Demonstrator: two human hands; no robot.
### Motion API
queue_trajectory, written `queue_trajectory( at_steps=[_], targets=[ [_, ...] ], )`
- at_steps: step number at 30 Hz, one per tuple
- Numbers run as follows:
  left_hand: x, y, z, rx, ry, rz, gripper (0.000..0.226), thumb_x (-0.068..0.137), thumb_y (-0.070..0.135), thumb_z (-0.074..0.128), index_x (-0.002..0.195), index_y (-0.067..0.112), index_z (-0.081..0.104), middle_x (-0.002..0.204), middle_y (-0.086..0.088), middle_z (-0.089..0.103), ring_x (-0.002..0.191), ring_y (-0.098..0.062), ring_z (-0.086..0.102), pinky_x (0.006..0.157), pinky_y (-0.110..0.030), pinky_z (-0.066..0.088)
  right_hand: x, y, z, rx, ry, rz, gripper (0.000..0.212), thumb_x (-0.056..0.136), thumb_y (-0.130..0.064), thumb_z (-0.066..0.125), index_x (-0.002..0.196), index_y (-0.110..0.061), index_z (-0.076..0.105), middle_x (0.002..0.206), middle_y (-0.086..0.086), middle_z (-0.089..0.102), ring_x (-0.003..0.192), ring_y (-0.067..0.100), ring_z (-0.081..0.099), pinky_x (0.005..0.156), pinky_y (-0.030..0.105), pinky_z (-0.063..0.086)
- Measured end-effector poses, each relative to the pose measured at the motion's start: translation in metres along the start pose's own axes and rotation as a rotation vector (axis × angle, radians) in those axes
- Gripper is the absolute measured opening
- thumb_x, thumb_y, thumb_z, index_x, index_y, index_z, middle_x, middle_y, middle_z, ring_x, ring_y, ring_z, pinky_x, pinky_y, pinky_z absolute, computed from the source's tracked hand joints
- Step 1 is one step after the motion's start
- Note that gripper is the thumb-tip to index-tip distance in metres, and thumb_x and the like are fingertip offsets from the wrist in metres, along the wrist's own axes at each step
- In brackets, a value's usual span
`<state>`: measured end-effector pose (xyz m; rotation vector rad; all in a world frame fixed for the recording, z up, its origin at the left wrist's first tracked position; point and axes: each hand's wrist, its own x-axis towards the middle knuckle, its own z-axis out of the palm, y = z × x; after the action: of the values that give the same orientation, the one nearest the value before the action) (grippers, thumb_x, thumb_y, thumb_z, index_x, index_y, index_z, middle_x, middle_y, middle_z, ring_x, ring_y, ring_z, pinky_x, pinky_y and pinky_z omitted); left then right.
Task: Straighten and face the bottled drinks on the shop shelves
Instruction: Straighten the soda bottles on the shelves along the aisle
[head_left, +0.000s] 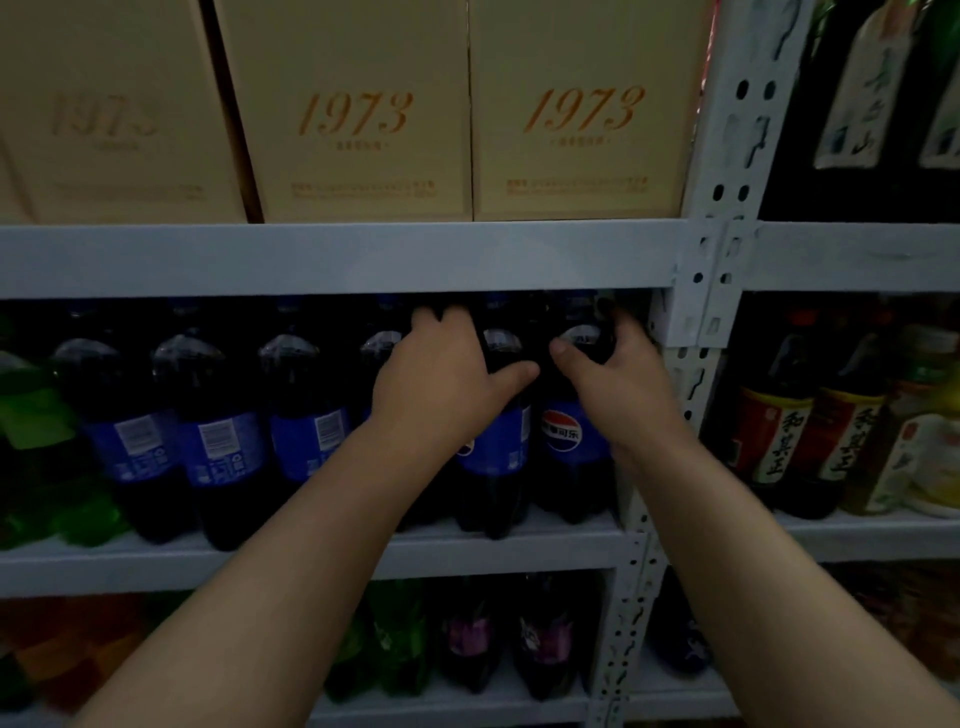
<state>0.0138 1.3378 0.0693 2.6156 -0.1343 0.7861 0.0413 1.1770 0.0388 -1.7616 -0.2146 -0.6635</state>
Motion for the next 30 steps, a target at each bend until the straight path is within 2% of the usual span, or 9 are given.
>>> queue_trajectory(
  at_steps=[2, 5, 7, 13, 16, 19, 22, 24, 30],
  targets=[
    [0.002, -0.002, -0.001, -0.027, -0.045, 0.025, 0.071, 0.074, 0.063, 0.062, 0.122, 0.014, 0.045, 0.117, -0.012, 0.048, 0.104, -0.030, 0.053, 0.073, -0.032, 0.040, 0.002, 0.000, -0.006, 0.021, -0.069, 0.021, 0.034, 0.086, -0.027, 0.065, 0.114, -0.039, 0.050, 0.103, -0.024, 0.059, 0.095, -0.007, 0.056, 0.080, 0.018, 0.046],
    [0.007, -0.005, -0.007, -0.112, -0.145, 0.073, 0.046, 0.077, 0.045, 0.061, 0.109, 0.015, 0.046, 0.101, -0.004, 0.055, 0.081, -0.016, 0.053, 0.057, -0.024, 0.039, -0.001, -0.001, -0.008, -0.034, -0.085, -0.008, 0.036, 0.084, -0.036, 0.067, 0.113, -0.041, 0.046, 0.096, -0.032, 0.053, 0.084, -0.022, 0.051, 0.065, -0.001, 0.040],
    [0.010, -0.007, -0.010, -0.141, -0.162, 0.082, 0.046, 0.078, 0.041, 0.064, 0.111, 0.015, 0.048, 0.098, 0.000, 0.057, 0.072, -0.008, 0.049, 0.054, -0.022, 0.038, -0.004, 0.000, -0.005, -0.075, -0.039, -0.023, 0.046, 0.078, -0.042, 0.071, 0.115, -0.041, 0.044, 0.096, -0.032, 0.050, 0.081, -0.024, 0.049, 0.060, -0.005, 0.036],
    [0.006, -0.004, -0.002, -0.012, 0.000, 0.068, 0.074, 0.067, 0.066, 0.069, 0.117, 0.014, 0.050, 0.113, -0.010, 0.056, 0.099, -0.026, 0.056, 0.067, -0.029, 0.040, -0.002, 0.007, -0.001, -0.042, 0.028, 0.000, 0.058, 0.080, -0.034, 0.072, 0.127, -0.029, 0.039, 0.096, -0.029, 0.047, 0.085, -0.014, 0.047, 0.069, 0.007, 0.036],
    [0.000, 0.001, 0.004, 0.027, 0.088, 0.025, 0.083, 0.066, 0.071, 0.067, 0.120, 0.013, 0.044, 0.117, -0.012, 0.051, 0.104, -0.030, 0.055, 0.066, -0.032, 0.037, 0.002, 0.006, -0.006, -0.045, -0.031, 0.007, 0.052, 0.083, -0.030, 0.069, 0.128, -0.030, 0.043, 0.107, -0.016, 0.056, 0.098, 0.004, 0.055, 0.082, 0.022, 0.043],
    [-0.003, 0.001, 0.010, 0.048, 0.053, 0.061, 0.082, 0.070, 0.070, 0.064, 0.122, 0.012, 0.039, 0.117, -0.013, 0.048, 0.103, -0.032, 0.055, 0.066, -0.033, 0.040, 0.001, 0.005, -0.008, -0.078, -0.058, 0.017, 0.045, 0.082, -0.039, 0.067, 0.121, -0.038, 0.043, 0.101, -0.023, 0.054, 0.101, 0.006, 0.054, 0.073, 0.012, 0.038],
    [-0.004, -0.003, 0.011, -0.038, -0.090, 0.099, 0.078, 0.071, 0.050, 0.069, 0.127, 0.014, 0.031, 0.118, -0.013, 0.048, 0.103, -0.032, 0.056, 0.076, -0.041, 0.051, -0.005, 0.004, -0.002, -0.143, -0.032, -0.011, 0.073, 0.071, -0.051, 0.073, 0.131, -0.034, 0.035, 0.115, -0.015, 0.052, 0.102, 0.005, 0.050, 0.077, 0.016, 0.038],
    [-0.004, -0.006, 0.011, -0.049, -0.084, 0.106, 0.079, 0.071, 0.042, 0.073, 0.130, 0.015, 0.028, 0.119, -0.015, 0.048, 0.103, -0.033, 0.056, 0.077, -0.042, 0.051, -0.008, 0.005, 0.002, -0.108, 0.027, -0.018, 0.086, 0.069, -0.048, 0.077, 0.137, -0.031, 0.027, 0.120, -0.013, 0.048, 0.105, 0.005, 0.048, 0.085, 0.023, 0.038],
    [-0.011, -0.010, 0.023, 0.017, 0.076, 0.093, 0.089, 0.071, 0.051, 0.075, 0.137, 0.017, 0.025, 0.125, -0.013, 0.045, 0.102, -0.035, 0.057, 0.067, -0.034, 0.037, -0.007, 0.012, 0.001, -0.102, 0.069, -0.031, 0.071, 0.076, -0.040, 0.074, 0.133, -0.031, 0.032, 0.102, -0.024, 0.046, 0.091, -0.005, 0.046, 0.067, 0.003, 0.030]
  ],
)
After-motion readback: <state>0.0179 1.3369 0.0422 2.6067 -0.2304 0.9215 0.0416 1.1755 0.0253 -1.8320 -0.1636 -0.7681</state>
